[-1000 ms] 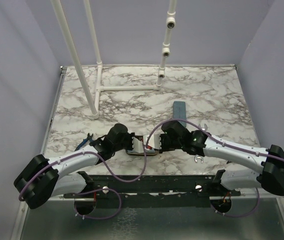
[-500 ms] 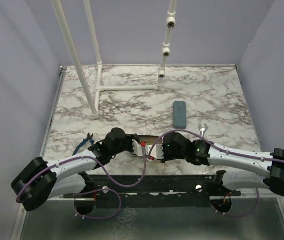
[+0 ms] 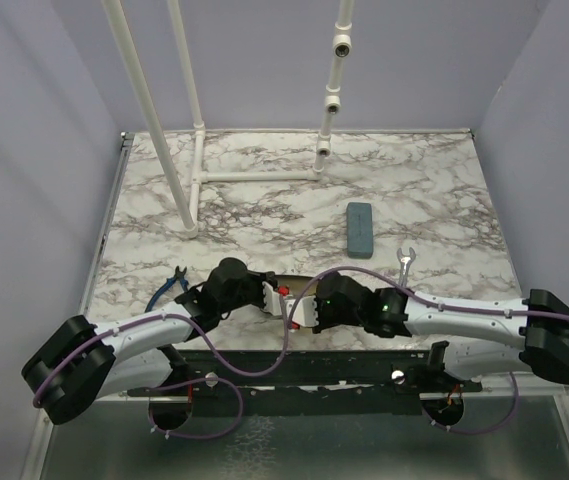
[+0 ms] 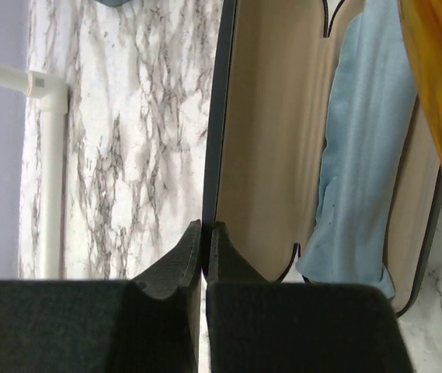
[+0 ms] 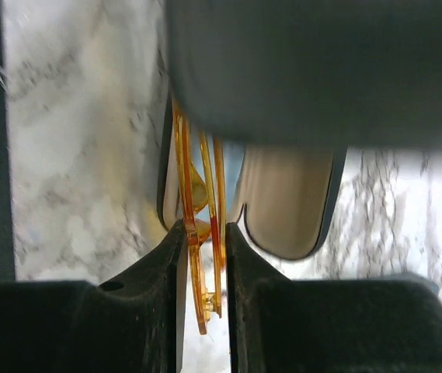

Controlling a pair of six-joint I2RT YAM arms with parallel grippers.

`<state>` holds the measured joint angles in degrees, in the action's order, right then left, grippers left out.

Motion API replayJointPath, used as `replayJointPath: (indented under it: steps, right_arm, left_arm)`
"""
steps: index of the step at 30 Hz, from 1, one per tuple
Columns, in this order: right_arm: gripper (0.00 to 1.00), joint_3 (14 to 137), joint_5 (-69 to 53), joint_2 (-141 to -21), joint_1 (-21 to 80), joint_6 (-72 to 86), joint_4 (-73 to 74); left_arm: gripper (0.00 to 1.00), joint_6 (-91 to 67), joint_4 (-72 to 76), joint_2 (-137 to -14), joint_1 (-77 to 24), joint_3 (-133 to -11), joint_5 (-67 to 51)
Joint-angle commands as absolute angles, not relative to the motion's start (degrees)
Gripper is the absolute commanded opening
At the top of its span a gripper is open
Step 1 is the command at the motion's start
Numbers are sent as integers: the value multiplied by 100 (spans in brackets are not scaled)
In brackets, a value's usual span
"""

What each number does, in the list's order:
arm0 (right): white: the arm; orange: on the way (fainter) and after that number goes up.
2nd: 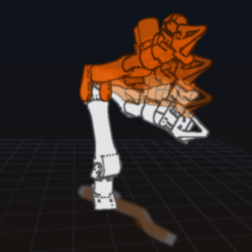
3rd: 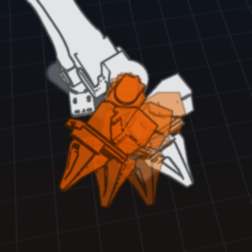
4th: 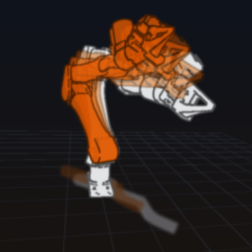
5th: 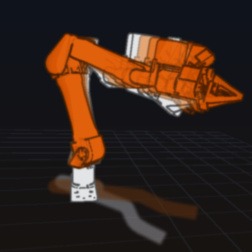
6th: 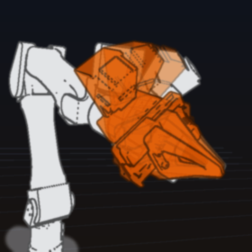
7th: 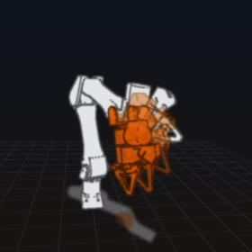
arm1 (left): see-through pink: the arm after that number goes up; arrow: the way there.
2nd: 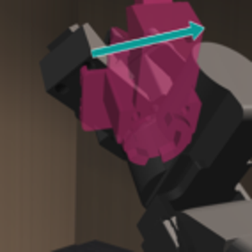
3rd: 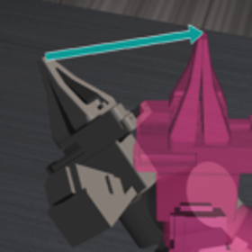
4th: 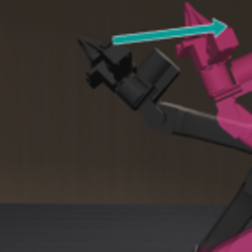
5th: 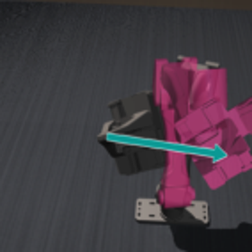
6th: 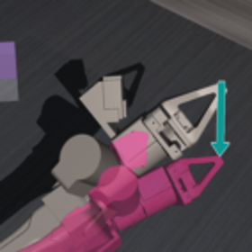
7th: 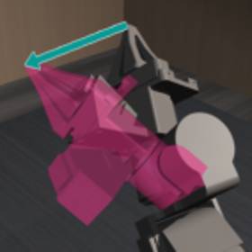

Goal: Organize the sunglasses
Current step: Place the sunglasses in the sunglasses case.

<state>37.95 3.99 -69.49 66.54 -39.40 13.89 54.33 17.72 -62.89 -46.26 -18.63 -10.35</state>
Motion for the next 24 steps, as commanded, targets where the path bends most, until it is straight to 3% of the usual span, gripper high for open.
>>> replayJointPath:
  steps: [1,11,24]
  right_arm:
    - [17,3826,622,-7299,6992,-3678,349]
    - [17,3421,1055,-6882,7102,-3429,-247]
    - [17,3623,957,-7751,7312,-3129,-618]
  left_arm:
    - [0,5537,1982,-6271,-4734,-1813,-1337]
    - [0,5699,1977,-6207,-4735,-1699,-1253]
    - [0,5761,1995,-6157,-4754,-1633,-1304]
